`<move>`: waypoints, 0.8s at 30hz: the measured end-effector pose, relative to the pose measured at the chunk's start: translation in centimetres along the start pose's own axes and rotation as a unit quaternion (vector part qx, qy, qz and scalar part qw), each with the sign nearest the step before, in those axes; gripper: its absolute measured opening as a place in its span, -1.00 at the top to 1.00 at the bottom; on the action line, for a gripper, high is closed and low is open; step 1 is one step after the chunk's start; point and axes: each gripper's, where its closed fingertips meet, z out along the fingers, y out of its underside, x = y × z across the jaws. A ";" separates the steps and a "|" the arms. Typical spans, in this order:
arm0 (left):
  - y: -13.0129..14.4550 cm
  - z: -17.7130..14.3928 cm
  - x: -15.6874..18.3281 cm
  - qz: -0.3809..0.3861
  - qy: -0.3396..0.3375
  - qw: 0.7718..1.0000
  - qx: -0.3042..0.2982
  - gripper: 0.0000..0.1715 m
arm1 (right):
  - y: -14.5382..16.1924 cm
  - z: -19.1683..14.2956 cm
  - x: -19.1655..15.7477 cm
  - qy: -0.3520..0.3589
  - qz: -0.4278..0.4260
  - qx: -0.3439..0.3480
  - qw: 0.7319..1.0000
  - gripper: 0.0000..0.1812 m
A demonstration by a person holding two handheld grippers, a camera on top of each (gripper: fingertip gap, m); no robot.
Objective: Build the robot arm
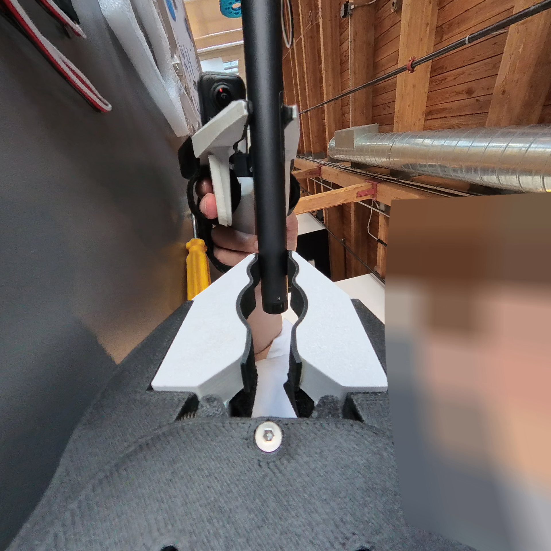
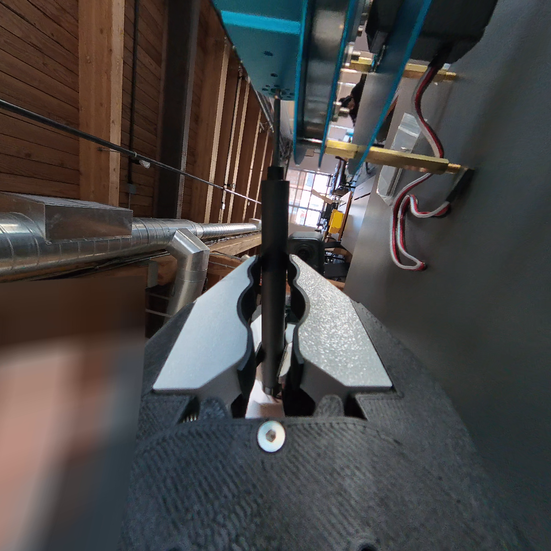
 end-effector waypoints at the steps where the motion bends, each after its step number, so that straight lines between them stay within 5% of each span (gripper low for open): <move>1: 0.0 0.0 0.0 0.000 -0.003 1.000 0.000 0.82 | -0.1 0.0 -0.1 0.002 -0.005 0.000 1.000 0.81; 24: 0.0 0.2 -0.6 0.010 -0.035 0.999 -0.009 0.82 | -0.2 0.4 1.0 0.200 -0.087 -0.095 0.971 0.82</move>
